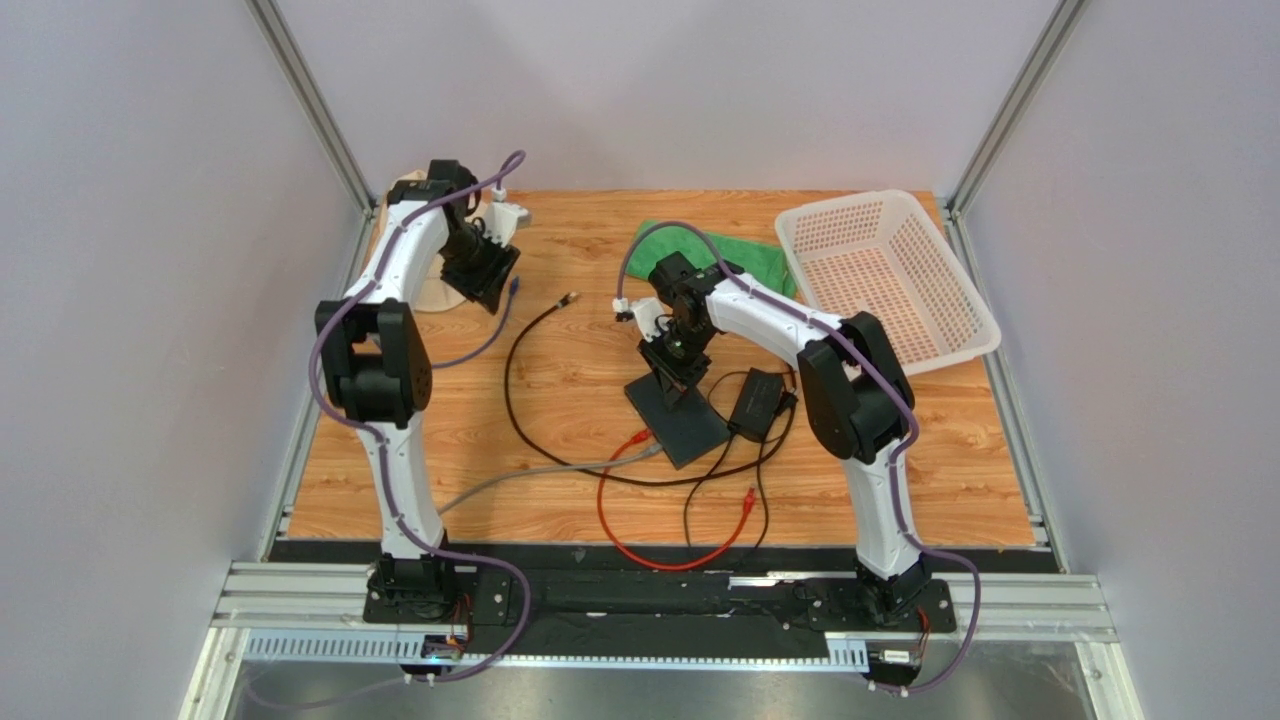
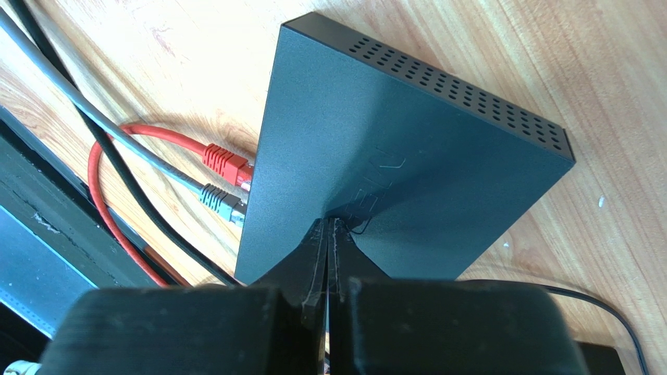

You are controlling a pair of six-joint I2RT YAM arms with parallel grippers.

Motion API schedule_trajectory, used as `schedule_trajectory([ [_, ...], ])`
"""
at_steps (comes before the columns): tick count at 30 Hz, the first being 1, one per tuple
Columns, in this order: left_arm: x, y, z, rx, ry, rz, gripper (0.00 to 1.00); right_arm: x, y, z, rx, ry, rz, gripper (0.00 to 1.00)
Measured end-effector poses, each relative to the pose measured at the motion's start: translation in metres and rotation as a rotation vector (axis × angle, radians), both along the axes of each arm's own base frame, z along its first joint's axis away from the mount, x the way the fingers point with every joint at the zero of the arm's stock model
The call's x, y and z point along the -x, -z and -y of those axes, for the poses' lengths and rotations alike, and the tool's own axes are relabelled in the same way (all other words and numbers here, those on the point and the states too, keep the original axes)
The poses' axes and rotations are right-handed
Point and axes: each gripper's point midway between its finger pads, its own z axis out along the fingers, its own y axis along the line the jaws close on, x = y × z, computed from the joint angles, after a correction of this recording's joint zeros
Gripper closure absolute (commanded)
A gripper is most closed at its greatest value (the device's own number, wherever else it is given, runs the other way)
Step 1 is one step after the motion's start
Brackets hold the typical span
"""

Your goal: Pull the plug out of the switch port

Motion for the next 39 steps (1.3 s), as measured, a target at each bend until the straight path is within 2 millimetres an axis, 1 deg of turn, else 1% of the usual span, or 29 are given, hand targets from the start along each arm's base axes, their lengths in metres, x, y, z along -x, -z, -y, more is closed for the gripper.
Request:
schedule_trajectory([
  [3,0.032,-0.031,0.032,0.163,-0.026,0.014,0.44,-0.001,0.000,0.000,0.003,-0.001,0.000,1.00],
  [5,0.049,-0.051,0.052,0.278,-0.058,0.034,0.44,-0.001,0.000,0.000,0.008,-0.001,-0.001,1.00],
  [6,0.058,-0.059,0.063,0.338,-0.071,0.033,0.44,-0.001,-0.001,0.000,0.010,0.000,0.000,1.00],
  [8,0.073,-0.065,0.084,0.465,-0.090,0.011,0.44,-0.002,-0.001,0.001,0.015,0.001,0.000,1.00],
  [10,0.083,-0.058,0.101,0.551,-0.095,-0.050,0.44,-0.002,0.000,0.001,0.017,0.001,0.002,1.00],
  [11,0.087,-0.049,0.110,0.591,-0.097,-0.098,0.44,-0.002,0.000,0.001,0.018,0.001,0.002,1.00],
  [14,0.093,-0.022,0.126,0.650,-0.107,-0.209,0.44,-0.002,-0.001,0.001,0.020,-0.004,0.009,1.00],
  [16,0.103,-0.004,0.138,0.673,-0.110,-0.290,0.44,-0.005,-0.003,0.002,0.026,-0.009,0.030,1.00],
  [17,0.107,0.002,0.142,0.678,-0.107,-0.318,0.45,-0.009,-0.004,0.001,0.024,-0.013,0.054,0.94],
  [18,0.112,0.007,0.147,0.682,-0.103,-0.345,0.45,-0.014,-0.006,0.001,0.024,-0.017,0.084,0.84],
  [19,0.116,0.012,0.150,0.687,-0.105,-0.368,0.45,-0.019,-0.007,0.001,0.022,-0.025,0.115,0.67],
  [20,0.120,0.015,0.154,0.687,-0.099,-0.383,0.45,-0.023,-0.010,0.001,0.017,-0.032,0.140,0.61],
  [22,0.129,0.024,0.161,0.689,-0.100,-0.421,0.45,-0.023,-0.018,0.004,0.007,-0.064,0.180,0.52],
  [23,0.132,0.028,0.163,0.688,-0.101,-0.435,0.45,-0.021,-0.024,0.007,0.002,-0.092,0.201,0.51],
  [24,0.136,0.032,0.164,0.686,-0.105,-0.452,0.45,-0.017,-0.031,0.011,-0.002,-0.118,0.215,0.49],
  [26,0.141,0.040,0.165,0.678,-0.117,-0.481,0.45,-0.005,-0.045,0.024,0.001,-0.199,0.244,0.49],
  [28,0.142,0.049,0.164,0.661,-0.136,-0.499,0.45,0.008,-0.053,0.038,0.019,-0.271,0.252,0.50],
  [30,0.142,0.056,0.161,0.640,-0.151,-0.508,0.45,0.025,-0.051,0.057,0.046,-0.333,0.233,0.49],
  [34,0.142,0.067,0.155,0.594,-0.174,-0.515,0.45,0.070,-0.032,0.096,0.101,-0.427,0.124,0.47],
  [35,0.142,0.068,0.154,0.590,-0.177,-0.516,0.46,0.078,-0.030,0.102,0.107,-0.443,0.102,0.46],
  [36,0.142,0.068,0.154,0.588,-0.179,-0.519,0.45,0.086,-0.029,0.108,0.110,-0.460,0.089,0.38],
  [39,0.142,0.068,0.153,0.586,-0.182,-0.520,0.45,0.096,-0.031,0.118,0.111,-0.495,0.097,0.37],
])
